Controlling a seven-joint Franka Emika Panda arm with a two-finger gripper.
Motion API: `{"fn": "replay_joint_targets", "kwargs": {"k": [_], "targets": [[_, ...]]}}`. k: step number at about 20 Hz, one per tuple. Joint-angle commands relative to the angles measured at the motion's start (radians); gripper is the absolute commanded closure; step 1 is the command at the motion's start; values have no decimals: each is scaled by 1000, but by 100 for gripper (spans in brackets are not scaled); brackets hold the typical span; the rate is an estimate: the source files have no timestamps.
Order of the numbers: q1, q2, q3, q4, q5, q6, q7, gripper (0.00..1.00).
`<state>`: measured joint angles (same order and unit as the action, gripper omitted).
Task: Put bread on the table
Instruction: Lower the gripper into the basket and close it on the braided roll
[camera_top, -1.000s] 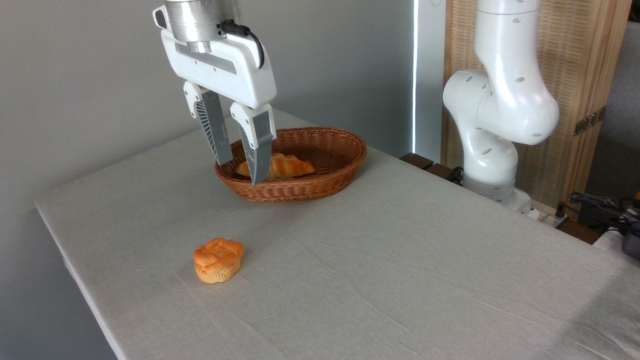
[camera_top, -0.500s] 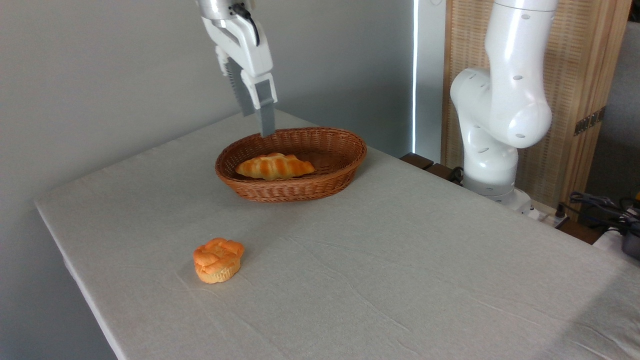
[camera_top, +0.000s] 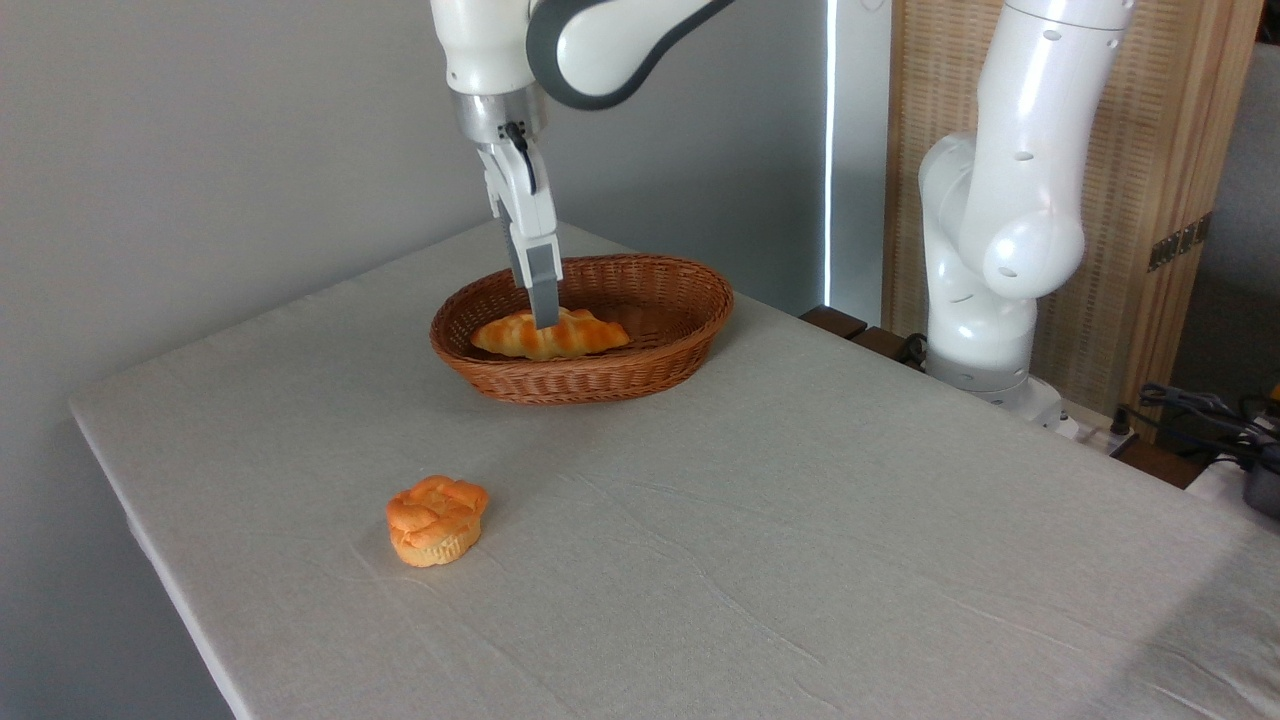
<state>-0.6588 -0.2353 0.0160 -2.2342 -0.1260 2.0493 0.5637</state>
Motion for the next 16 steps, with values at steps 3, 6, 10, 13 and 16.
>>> {"fn": "replay_joint_targets", "kwargs": {"k": [3, 6, 10, 13, 16], "targets": [[-48, 47, 4, -16, -12, 38, 165, 0], [-54, 77, 2, -16, -11, 40, 180, 0], [-70, 96, -1, -24, -12, 57, 180, 0], [-68, 108, -7, -24, -14, 60, 176, 47], [-68, 108, -5, -24, -20, 58, 177, 69]]}}
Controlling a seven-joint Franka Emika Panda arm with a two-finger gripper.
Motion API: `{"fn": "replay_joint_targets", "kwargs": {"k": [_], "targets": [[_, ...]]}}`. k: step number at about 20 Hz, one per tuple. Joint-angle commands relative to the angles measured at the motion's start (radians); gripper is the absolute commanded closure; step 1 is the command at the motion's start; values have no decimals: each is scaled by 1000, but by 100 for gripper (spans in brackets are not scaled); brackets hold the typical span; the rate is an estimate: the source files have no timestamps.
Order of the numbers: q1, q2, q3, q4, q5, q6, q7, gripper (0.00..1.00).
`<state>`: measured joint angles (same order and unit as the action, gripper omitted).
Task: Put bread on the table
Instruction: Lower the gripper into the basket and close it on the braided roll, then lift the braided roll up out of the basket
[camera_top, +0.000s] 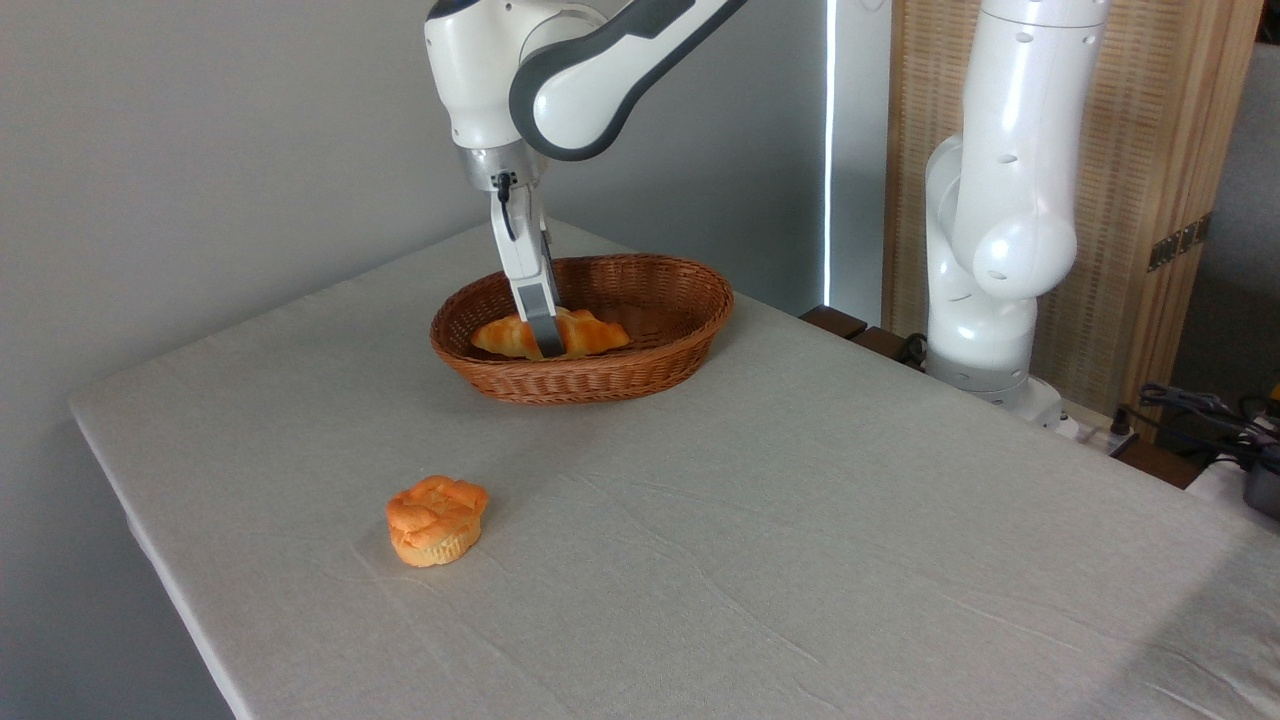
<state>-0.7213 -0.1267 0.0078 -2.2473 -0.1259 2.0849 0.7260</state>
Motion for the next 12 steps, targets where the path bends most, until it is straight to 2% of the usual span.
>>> {"fn": "replay_joint_targets", "kwargs": {"k": [1, 9, 10, 12], "targets": [[-4, -1, 3, -11, -20, 23, 15, 73], [9, -11, 3, 5, -18, 17, 10, 74], [11, -14, 3, 33, -20, -9, 1, 73], [11, -13, 3, 162, -21, -203, -36, 73]]}}
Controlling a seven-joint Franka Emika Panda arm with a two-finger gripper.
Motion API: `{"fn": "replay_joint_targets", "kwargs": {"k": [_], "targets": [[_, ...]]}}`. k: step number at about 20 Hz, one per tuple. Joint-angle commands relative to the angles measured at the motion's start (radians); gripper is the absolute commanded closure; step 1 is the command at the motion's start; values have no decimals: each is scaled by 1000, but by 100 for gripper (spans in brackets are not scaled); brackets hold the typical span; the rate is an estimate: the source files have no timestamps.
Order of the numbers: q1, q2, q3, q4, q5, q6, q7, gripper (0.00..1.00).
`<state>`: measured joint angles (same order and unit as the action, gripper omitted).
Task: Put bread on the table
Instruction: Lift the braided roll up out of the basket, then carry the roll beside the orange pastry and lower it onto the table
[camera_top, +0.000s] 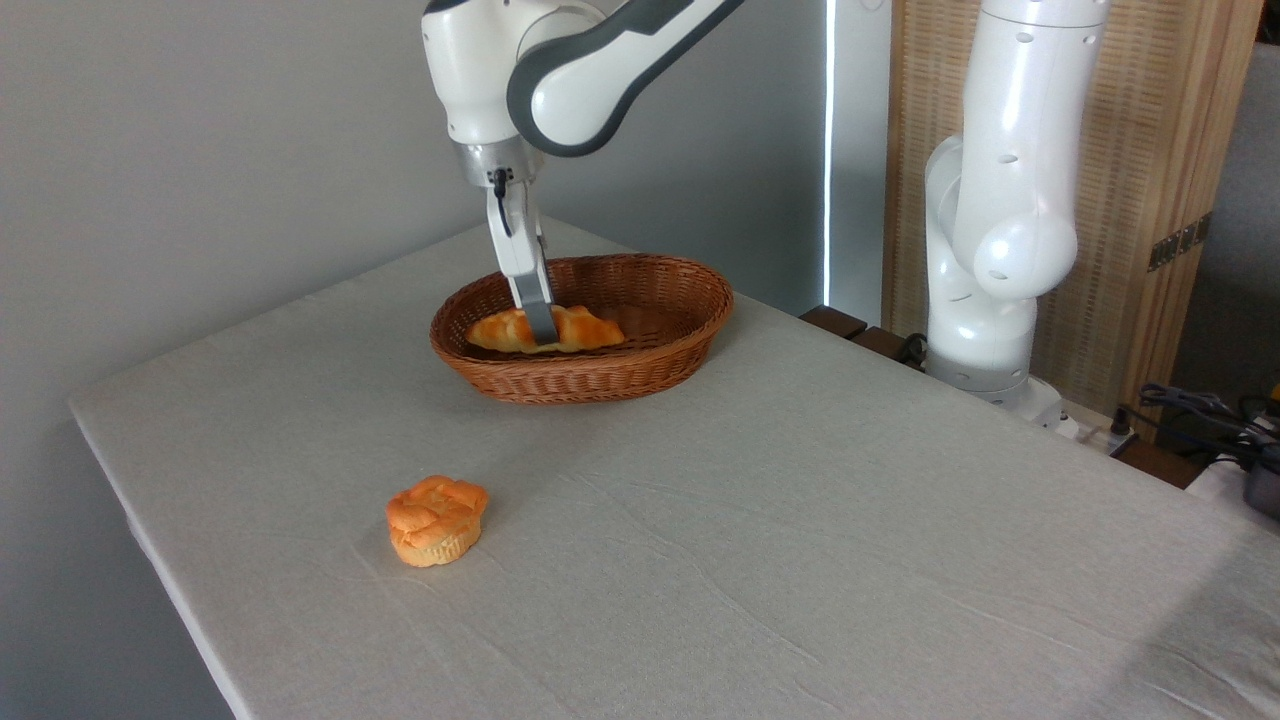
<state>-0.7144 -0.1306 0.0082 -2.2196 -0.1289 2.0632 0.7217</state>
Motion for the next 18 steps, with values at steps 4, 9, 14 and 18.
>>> {"fn": "replay_joint_targets", "kwargs": {"k": [4, 9, 14, 18], "targets": [[67, -9, 12, 276, -74, -316, -31, 72], [142, 51, 93, 308, -58, -270, 10, 69], [199, 114, 263, 298, 49, -236, 120, 69], [222, 176, 335, 298, 55, -221, 211, 61]]}}
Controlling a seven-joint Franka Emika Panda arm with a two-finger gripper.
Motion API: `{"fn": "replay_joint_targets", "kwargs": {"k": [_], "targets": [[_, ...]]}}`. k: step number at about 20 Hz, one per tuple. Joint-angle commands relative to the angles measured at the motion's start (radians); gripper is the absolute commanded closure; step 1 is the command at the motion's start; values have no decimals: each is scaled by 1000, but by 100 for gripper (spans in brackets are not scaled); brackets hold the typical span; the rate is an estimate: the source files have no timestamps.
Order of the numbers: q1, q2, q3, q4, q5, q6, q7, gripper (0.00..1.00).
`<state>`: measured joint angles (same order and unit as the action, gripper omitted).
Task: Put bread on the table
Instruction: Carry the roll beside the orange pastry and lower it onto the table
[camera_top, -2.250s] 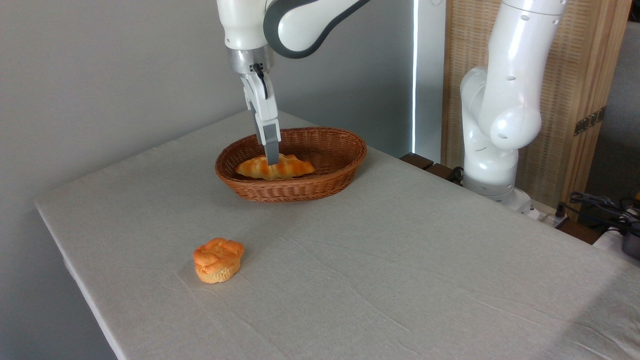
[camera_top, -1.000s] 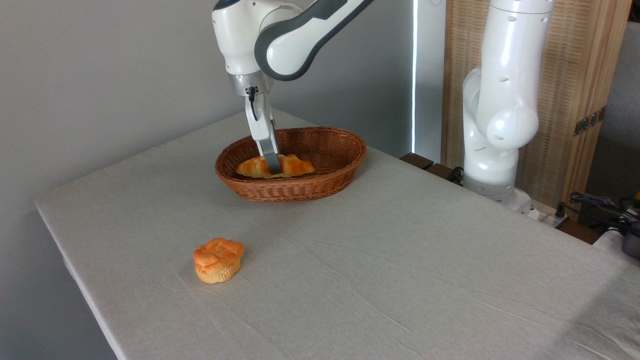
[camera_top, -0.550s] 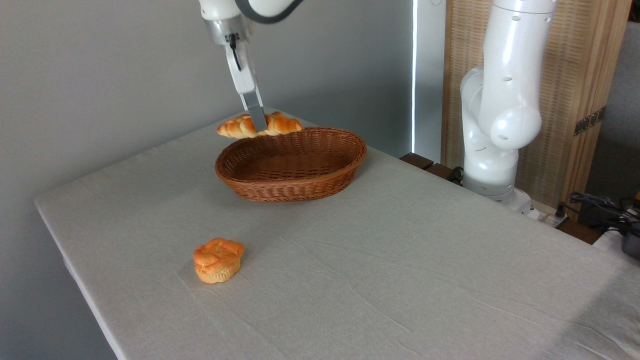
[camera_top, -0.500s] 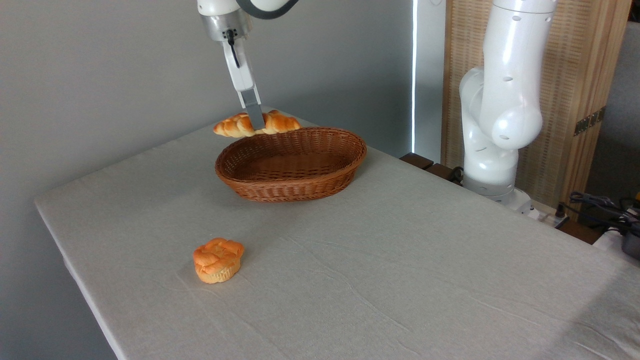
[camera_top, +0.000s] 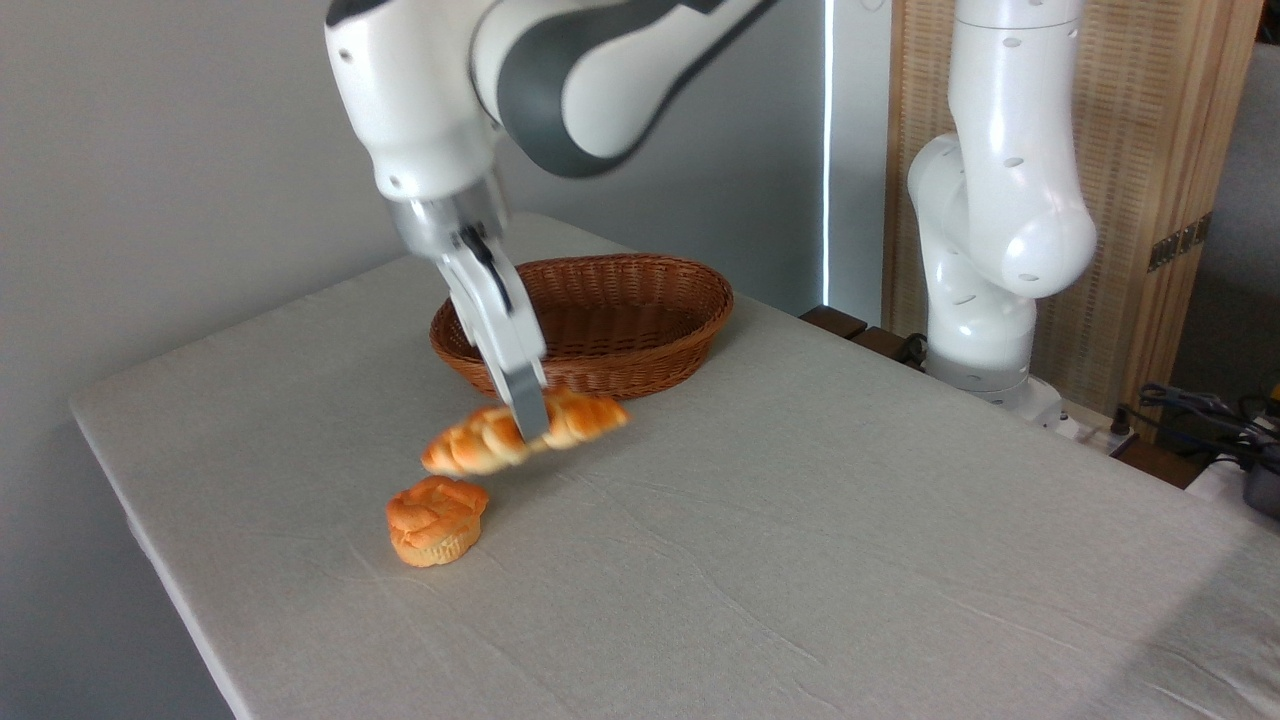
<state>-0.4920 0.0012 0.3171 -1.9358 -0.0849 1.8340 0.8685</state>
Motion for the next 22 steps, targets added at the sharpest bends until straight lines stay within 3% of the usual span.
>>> {"fn": "replay_joint_targets", "kwargs": {"k": [1, 3, 4, 7, 9, 22], "targets": [[0, 59, 33, 6, 28, 7, 76, 61], [1, 59, 72, -23, 56, 7, 76, 60], [1, 59, 80, -32, 56, 5, 76, 56], [1, 60, 80, -51, 59, 5, 75, 27], [1, 62, 80, -52, 59, 4, 75, 1], [12, 45, 83, -45, 57, -9, 66, 0]]}}
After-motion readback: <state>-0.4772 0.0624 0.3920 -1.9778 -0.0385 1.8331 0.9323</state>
